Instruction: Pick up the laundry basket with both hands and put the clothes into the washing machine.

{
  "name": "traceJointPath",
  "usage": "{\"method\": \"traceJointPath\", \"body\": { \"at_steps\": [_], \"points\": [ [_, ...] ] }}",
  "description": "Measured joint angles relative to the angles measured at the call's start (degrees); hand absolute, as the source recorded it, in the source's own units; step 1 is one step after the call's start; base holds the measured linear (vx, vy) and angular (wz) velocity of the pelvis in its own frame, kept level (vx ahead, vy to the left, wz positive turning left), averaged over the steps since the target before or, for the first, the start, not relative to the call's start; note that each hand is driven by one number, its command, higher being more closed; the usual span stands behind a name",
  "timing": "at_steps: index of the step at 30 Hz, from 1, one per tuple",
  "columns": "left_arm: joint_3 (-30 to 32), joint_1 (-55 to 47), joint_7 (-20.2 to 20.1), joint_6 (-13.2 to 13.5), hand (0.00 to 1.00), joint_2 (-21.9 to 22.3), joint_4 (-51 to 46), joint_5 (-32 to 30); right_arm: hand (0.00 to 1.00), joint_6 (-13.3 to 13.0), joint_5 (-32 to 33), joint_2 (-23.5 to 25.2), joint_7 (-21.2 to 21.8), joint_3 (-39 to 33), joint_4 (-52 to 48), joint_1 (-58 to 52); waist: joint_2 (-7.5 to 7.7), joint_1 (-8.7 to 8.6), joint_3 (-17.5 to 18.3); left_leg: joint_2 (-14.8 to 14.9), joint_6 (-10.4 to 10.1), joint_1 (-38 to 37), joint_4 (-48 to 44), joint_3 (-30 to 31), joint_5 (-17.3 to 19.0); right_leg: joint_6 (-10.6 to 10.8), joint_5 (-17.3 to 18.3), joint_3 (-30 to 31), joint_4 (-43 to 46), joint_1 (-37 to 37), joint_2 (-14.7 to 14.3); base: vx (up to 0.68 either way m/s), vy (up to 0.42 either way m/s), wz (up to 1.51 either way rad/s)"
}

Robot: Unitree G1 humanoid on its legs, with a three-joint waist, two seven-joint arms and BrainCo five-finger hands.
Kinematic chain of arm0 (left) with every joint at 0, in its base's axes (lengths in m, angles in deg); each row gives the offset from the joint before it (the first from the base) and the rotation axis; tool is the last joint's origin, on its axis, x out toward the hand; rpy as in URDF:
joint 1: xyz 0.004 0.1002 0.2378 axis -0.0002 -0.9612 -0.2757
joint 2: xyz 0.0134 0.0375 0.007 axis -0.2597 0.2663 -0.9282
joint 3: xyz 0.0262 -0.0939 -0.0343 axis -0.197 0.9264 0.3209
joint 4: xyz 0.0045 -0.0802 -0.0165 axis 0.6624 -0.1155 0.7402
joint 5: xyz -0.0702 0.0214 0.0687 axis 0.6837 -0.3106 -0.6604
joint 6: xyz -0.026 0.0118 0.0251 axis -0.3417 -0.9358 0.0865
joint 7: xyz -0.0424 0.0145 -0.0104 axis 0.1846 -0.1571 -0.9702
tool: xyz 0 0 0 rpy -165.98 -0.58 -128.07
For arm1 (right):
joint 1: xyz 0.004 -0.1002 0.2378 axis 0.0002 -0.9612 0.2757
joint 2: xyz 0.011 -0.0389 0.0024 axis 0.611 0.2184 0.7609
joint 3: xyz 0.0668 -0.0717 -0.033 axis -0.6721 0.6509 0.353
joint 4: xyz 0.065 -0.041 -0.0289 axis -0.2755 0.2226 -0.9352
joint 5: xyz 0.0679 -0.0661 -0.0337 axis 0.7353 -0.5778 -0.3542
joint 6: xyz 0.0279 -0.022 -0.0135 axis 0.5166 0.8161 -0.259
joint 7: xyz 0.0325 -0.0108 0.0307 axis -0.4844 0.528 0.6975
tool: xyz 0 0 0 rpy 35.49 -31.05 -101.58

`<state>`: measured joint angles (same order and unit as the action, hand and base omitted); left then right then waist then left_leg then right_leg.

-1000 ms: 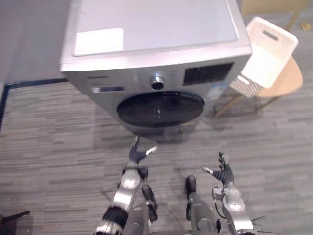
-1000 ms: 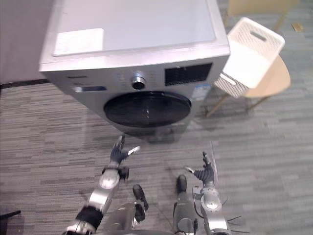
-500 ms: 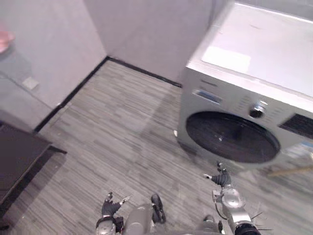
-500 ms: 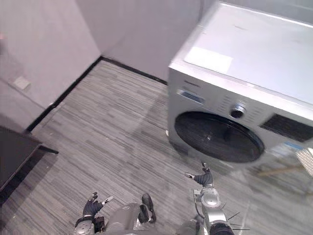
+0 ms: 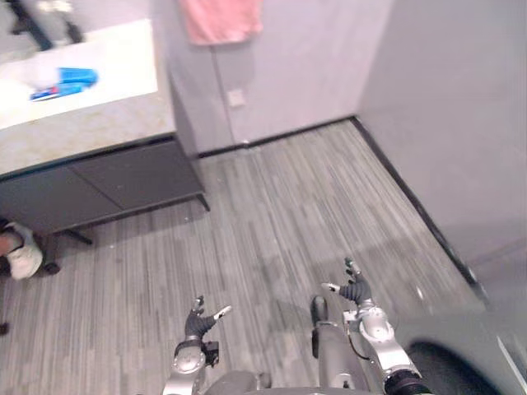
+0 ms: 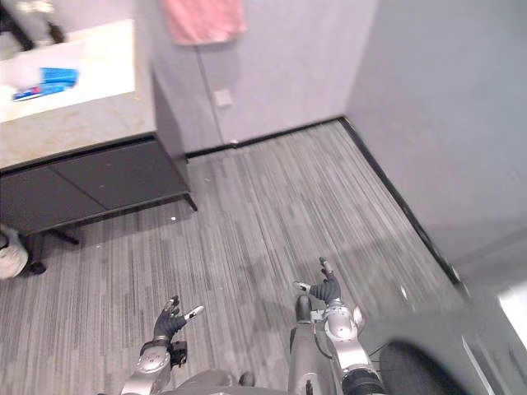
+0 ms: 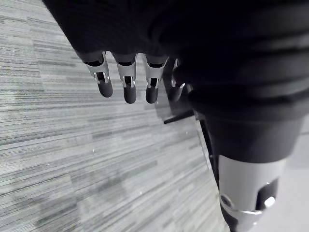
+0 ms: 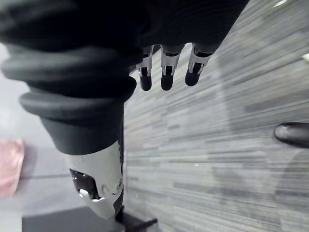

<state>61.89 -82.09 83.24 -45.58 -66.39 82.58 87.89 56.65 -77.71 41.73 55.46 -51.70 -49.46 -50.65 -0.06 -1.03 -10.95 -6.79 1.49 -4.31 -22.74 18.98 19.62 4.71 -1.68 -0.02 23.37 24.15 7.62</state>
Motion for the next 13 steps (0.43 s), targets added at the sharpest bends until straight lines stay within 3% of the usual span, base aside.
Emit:
{"method": "traceJointPath", "body": {
  "at_steps": [1,2,4,5,7,10,11,12,13],
  "points": [
    [0.17,-0.72,0.0,0.08,0.0,0.54,-0.04,-0.49,0.0,-0.01,-0.12,-0.31,0.0,-0.01,-0.43,0.41,-1.06,0.14,0.26,1.77,-1.82,3.24,-6.08,-3.09,-0.63,-1.07,0.72,-1.25,-0.69,-1.01,-0.93,0.4,-0.269,0.35],
    [1.34,-1.76,-0.11,0.04,0.0,1.44,-0.03,-0.99,0.0,-0.05,-0.32,-0.17,0.0,0.43,-0.8,0.61,-2.27,0.69,0.22,6.29,-5.43,8.58,-16.79,-11.12,-3.46,-2.83,1.24,-3.29,-3.16,-3.7,-3.58,0.38,-0.261,0.2],
    [1.48,-2.05,-0.24,0.0,0.0,1.96,-0.04,-1.54,0.0,-0.04,-0.78,0.63,0.0,1.01,-0.72,0.39,-2.41,1.92,0.1,12.12,-4.97,12.15,-24.53,-18.86,-6.58,-5.01,1.49,-5.11,-6.35,-7.45,-5.7,0.37,-0.243,0.24],
    [1.14,-1.44,-0.53,-0.01,0.0,2.13,-0.14,-1.65,0.0,-0.04,-0.94,0.94,-0.03,0.52,-0.53,-1.17,-1.72,1.63,-0.1,15.83,-3.62,13.6,-26.31,-24.03,-5.28,-5.76,1.7,-7.72,-9.71,-12.15,-5.87,0.34,-0.22,0.55],
    [1.15,-0.24,-0.54,0.2,0.0,2.44,-0.56,-1.7,0.0,-0.02,-0.93,0.79,-0.03,-0.93,-0.38,-2.37,-1.33,1.66,-0.27,16.84,-3.5,14.06,-22.39,-25.99,-5.13,-5.74,1.6,-10.05,-12.2,-15.45,-5.34,0.27,-0.174,0.7],
    [1.13,1.46,-0.54,0.26,0.0,2.49,-1.05,-1.98,0.0,-0.04,-0.92,0.26,-0.04,-2.92,-0.21,-2.63,-1.62,1.55,-0.19,16.38,-4.51,14.51,-5.21,-26.29,-5.77,-5.31,1.14,-13.51,-14.98,-18.05,-4.55,0.17,-0.026,0.61],
    [1.13,1.69,-0.52,0.26,0.0,2.47,-1.03,-2.2,0.0,-0.04,-0.97,-0.07,-0.04,-2.94,0.53,-2.61,-2.02,1.77,-0.13,16.38,-6.96,13.97,1.31,-26.23,-7.85,-5.13,1.05,-13.85,-15.2,-18.12,-4.7,0.1,0.056,0.19],
    [1.13,1.57,-0.53,0.25,0.0,2.54,-0.86,-2.62,0.0,-0.04,-0.99,-0.28,-0.03,-2.97,0.76,-2.51,-3.14,1.83,-0.07,16.68,-6.92,13.19,6.44,-26.07,-13.36,-4.54,1.02,-13.97,-15.86,-18.74,-5.74,0.09,0.103,0.04],
    [1.14,1.69,-0.53,0.2,0.0,2.01,-0.22,-2.9,0.0,0.04,-0.99,0.0,-0.04,-3.37,1.56,-2.33,-2.37,1.99,-0.23,16.39,-6.09,12.67,6.76,-26.26,-13.93,-4.0,0.81,-13.54,-16.34,-19.24,-5.36,0.06,0.076,-0.02]
  ]
}}
